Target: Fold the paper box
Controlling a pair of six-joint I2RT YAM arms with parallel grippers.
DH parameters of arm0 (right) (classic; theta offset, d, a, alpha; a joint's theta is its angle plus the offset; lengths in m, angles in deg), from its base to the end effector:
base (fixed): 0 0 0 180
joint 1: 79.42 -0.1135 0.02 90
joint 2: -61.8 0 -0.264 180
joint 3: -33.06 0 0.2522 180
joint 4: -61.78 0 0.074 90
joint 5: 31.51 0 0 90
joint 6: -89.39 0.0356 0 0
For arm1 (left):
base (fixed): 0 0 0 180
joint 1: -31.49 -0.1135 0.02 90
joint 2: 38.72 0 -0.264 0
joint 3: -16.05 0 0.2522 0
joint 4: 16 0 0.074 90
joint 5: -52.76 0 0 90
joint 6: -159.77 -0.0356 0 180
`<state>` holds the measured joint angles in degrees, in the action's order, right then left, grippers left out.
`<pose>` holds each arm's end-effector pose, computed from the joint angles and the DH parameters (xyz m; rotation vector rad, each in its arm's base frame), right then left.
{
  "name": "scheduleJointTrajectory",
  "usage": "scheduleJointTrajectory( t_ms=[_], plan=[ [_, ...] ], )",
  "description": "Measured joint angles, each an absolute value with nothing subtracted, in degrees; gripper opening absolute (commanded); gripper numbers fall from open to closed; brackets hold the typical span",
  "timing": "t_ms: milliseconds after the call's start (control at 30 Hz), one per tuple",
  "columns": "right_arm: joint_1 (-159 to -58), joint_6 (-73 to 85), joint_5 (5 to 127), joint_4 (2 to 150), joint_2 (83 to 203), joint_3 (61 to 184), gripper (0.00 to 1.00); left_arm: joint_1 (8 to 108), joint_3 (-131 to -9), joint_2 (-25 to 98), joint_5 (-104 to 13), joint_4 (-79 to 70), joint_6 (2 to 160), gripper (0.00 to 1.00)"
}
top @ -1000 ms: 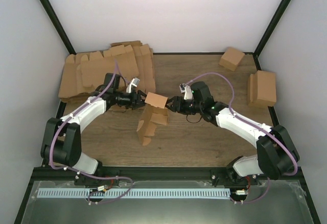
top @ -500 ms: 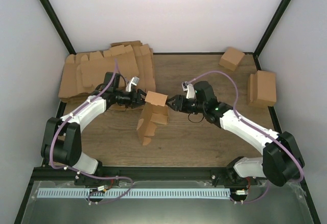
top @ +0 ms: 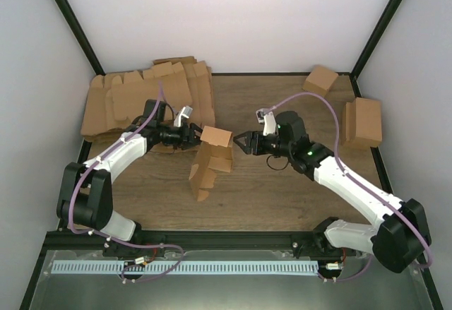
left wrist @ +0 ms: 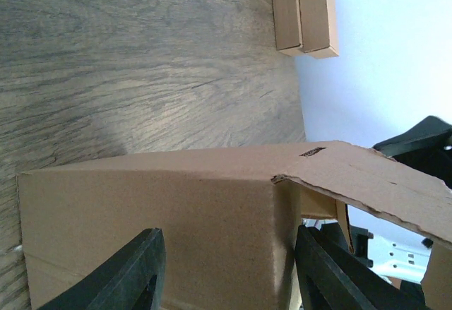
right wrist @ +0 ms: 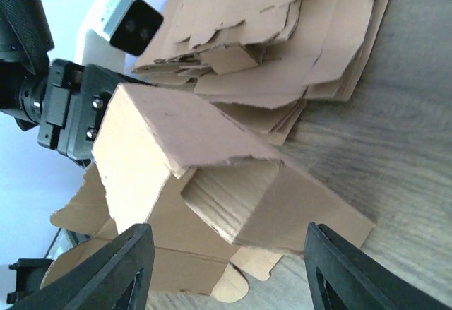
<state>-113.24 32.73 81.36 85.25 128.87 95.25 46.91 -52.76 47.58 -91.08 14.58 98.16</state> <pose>0.2103 0.1576 0.2845 -0.2757 2.2065 1.1006 0.2883 -0.1093 0.2305 0.1935 2.4454 -1.4786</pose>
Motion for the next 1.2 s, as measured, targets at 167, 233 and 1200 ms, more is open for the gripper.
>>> scheduleJointTrajectory(
  t_ms=[167,233,1200],
  plan=[
    [-113.2,25.9,78.3,88.7,127.8,100.4,0.68,46.9,-52.8,47.6,-91.1,14.6,98.2,0.53],
    [-113.2,22.9,77.7,88.6,126.8,102.5,0.69,46.9,-52.8,47.6,-91.0,14.6,98.2,0.53],
    [-123.7,-13.3,69.3,105.1,147.1,123.4,0.59,46.9,-53.4,46.1,-90.3,16.4,98.1,0.53]
  ],
)
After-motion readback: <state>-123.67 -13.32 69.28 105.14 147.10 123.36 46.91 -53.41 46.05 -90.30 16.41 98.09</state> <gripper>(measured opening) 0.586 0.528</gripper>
